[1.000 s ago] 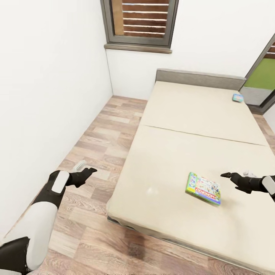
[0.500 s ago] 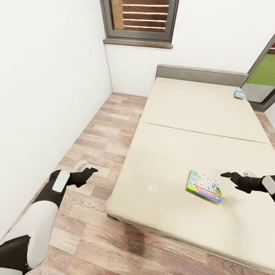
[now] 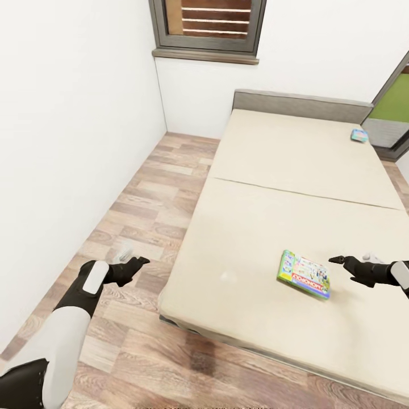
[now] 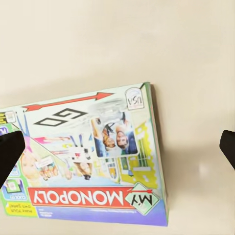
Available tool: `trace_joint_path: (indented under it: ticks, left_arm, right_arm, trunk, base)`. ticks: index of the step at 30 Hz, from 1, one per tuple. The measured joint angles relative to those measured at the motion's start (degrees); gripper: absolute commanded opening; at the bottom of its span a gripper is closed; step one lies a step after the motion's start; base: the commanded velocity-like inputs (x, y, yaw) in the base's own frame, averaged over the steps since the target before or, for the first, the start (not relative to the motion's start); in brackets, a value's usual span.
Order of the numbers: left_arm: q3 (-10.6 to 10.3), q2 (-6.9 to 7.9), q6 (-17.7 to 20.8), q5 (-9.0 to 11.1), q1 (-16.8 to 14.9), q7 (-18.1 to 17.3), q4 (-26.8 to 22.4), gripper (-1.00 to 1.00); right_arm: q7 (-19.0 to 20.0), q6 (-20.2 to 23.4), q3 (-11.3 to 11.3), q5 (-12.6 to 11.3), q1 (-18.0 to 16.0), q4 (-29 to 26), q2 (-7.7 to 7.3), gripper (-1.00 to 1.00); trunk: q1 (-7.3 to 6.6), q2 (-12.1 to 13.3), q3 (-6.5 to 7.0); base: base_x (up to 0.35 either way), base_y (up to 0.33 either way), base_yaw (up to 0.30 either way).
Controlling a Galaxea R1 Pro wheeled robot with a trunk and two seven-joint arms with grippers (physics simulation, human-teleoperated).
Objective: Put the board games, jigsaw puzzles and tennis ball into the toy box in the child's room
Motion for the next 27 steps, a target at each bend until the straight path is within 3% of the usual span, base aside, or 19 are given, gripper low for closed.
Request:
trace_joint_path:
  ticks: [15,17,20,27]
  left_arm:
    - [0.0,-1.66,0.2,0.1,1.6,-0.2,-0.4,1.00]
    - [0.0,-2.11,0.1,0.1,2.6,-0.3,-0.6,1.00]
    - [0.0,-2.58,-0.2,0.0,4.8,-0.8,-0.9,1.00]
    - [-0.1,-2.65,-0.4,0.0,5.9,-1.2,-1.1,1.00]
  right_arm:
    - [0.7,0.4,0.0,0.0,0.0,0.0,0.13,1.00]
    - [3.0,0.4,0.0,0.0,0.0,0.1,0.05,1.00]
    - [10.9,0.4,0.1,0.6,0.2,0.3,-0.20,1.00]
    - [15.8,0.4,0.2,2.6,0.7,0.3,-0.42,1.00]
  trunk:
    - [0.00,0.0,-1.39]
    - [0.00,0.0,-1.58]
    - [0.00,0.0,-1.86]
    - [0.00,0.0,-2.35]
  base:
    - [0.000,0.000,0.000]
    - [0.000,0.000,0.000]
    - [0.000,0.000,0.000]
    - [0.000,0.000,0.000]
